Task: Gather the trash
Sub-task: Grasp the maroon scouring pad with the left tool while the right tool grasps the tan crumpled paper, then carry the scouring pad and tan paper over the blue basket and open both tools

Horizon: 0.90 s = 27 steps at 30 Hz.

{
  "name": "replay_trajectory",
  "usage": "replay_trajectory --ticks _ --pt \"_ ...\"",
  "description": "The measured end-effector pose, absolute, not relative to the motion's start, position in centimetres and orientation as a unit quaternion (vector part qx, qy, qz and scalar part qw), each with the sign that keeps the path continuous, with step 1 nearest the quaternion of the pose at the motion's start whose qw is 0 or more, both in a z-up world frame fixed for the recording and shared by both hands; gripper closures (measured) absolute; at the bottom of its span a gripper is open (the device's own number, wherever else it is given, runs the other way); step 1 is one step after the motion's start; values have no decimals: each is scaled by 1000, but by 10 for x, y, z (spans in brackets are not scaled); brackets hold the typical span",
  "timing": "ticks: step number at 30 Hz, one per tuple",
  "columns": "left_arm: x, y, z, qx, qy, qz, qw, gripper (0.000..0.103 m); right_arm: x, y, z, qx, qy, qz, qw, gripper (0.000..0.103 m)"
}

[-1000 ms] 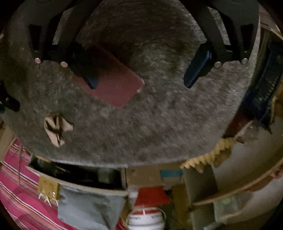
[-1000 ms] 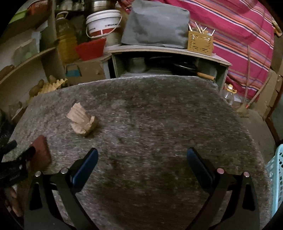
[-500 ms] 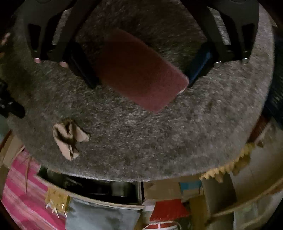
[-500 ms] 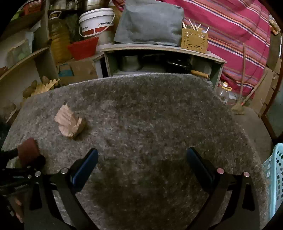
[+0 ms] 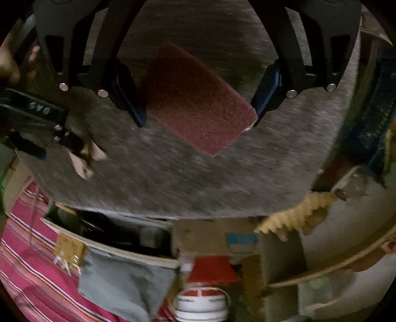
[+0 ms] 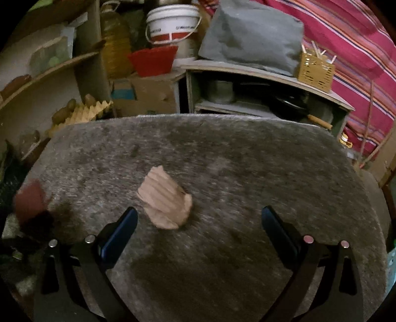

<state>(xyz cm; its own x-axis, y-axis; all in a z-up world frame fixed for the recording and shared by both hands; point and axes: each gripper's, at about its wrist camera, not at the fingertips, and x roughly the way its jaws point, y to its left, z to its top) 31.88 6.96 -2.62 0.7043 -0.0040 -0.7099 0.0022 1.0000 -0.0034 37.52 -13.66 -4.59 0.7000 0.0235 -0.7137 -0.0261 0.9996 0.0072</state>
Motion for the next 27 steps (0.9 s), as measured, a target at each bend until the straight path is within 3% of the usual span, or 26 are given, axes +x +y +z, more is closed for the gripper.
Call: replay_trajectory --ticks 2,3,5,6,12,27 --pt "319 81 -23 -8 381 10 924 22 381 -132 -50 -2 393 22 919 18" --pt "320 86 -21 -8 379 18 925 22 384 -128 -52 -3 395 29 918 32" --pt "320 92 -18 -10 374 28 927 22 386 -124 -56 -10 401 35 915 48" --pt "320 94 -16 -13 372 32 928 22 385 -120 -57 -14 401 48 915 62" --pt "316 87 -7 -17 354 37 934 22 346 -143 -32 -25 358 48 932 62" --pt "263 -57 15 57 290 -25 955 22 163 -450 16 82 312 -125 938 62"
